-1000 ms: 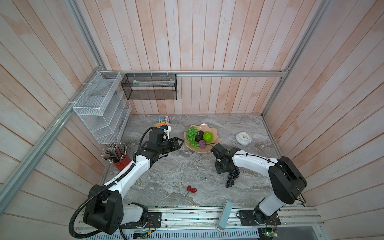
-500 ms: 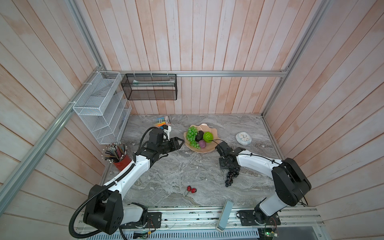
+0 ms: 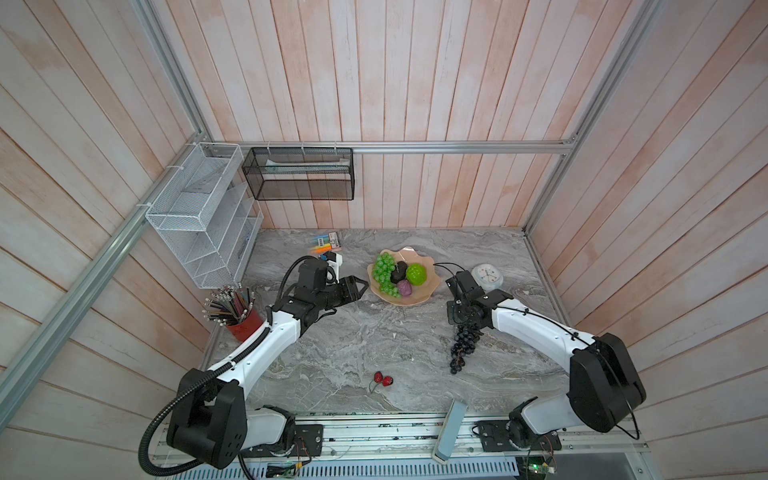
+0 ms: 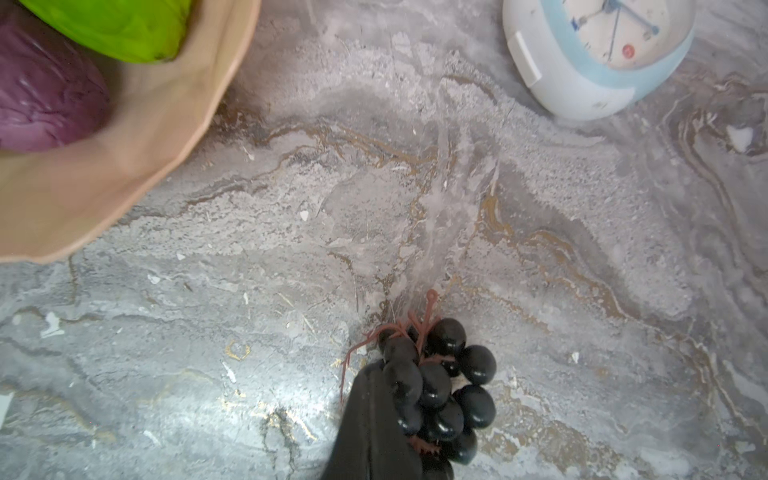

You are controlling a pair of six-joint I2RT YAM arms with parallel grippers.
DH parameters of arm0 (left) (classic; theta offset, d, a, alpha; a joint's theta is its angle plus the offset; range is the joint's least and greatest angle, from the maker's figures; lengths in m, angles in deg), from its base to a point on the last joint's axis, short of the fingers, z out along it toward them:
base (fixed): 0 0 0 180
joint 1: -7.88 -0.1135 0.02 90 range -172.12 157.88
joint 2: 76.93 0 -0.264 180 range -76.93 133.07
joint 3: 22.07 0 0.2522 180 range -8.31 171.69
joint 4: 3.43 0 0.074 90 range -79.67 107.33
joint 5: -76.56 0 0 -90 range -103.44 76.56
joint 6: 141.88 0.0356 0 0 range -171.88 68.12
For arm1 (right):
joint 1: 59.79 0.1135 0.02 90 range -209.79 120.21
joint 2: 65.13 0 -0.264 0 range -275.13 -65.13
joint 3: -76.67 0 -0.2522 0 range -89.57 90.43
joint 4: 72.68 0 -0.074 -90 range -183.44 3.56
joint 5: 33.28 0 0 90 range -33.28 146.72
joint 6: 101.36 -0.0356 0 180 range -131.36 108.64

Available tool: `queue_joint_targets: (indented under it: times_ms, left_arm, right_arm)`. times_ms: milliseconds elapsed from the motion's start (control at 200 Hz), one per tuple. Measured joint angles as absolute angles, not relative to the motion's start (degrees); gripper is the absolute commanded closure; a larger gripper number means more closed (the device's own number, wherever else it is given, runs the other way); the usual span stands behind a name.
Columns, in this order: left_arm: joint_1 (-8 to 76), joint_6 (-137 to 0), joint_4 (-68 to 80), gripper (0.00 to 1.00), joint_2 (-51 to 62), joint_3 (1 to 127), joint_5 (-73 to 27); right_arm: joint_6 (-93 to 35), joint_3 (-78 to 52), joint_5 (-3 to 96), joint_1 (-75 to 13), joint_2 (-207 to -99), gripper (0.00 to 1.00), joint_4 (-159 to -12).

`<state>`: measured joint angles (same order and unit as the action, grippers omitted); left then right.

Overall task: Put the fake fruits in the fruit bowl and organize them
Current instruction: 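Close the right gripper on the dark grapes stem and lift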

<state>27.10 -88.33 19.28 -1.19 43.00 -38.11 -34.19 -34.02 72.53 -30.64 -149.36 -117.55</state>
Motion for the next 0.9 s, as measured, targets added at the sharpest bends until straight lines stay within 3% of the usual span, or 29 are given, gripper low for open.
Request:
queue_joint_targets:
  times_ms: [215,385,700,900]
  left_arm:
    - [27.1,-88.35,19.28,0.43,-0.79,42.98,-38.17]
    - [27.1,-88.39,19.22,0.43,-0.29,42.91,-38.5]
    - [27.1,-88.57,18.87,0.43,-0.16,42.41,-38.52]
    - [27.1,-88.57,18.87,0.43,-0.16,42.41,-38.52]
  right_arm:
    - [-28.07,-29.52,68.25,-37.35,-153.03,0.57,-119.06]
    - [-23.17,-24.21,64.8,-40.02,-160.2,0.5,-121.23]
    - [-18.73,-21.72,59.31,-41.35,-168.0,0.5,-124.46]
    - [-18.3,-22.85,57.23,-41.68,-168.05,0.66,-124.96]
